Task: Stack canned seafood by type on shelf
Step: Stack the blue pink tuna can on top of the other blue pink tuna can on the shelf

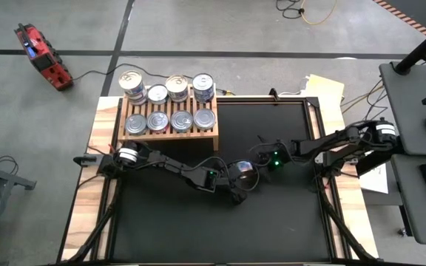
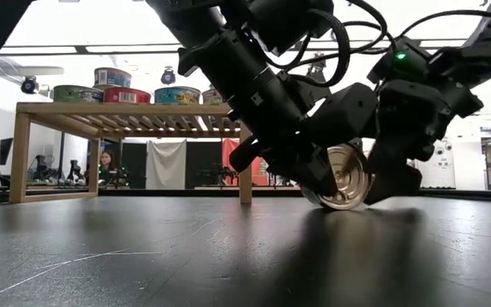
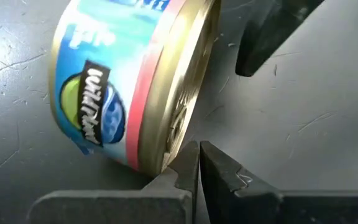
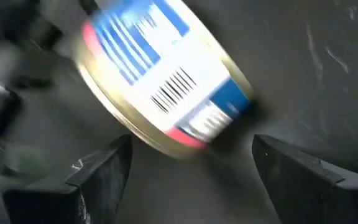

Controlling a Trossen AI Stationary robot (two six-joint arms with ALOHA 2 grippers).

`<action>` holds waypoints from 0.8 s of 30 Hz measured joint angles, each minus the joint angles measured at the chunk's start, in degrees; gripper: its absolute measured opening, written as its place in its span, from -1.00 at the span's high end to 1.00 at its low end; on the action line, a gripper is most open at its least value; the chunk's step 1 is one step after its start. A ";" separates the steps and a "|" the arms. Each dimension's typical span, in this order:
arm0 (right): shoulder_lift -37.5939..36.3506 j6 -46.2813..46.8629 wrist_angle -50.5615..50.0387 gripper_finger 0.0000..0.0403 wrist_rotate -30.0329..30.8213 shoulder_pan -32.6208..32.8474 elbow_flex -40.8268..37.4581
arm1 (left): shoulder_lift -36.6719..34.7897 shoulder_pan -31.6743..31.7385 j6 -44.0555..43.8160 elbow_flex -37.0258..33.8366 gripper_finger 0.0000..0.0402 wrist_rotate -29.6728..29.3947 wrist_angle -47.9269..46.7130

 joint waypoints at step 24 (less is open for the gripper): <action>4.56 -32.83 -16.43 -0.53 4.42 0.13 14.56 | -0.20 -0.25 -0.07 -0.13 1.00 -0.31 0.17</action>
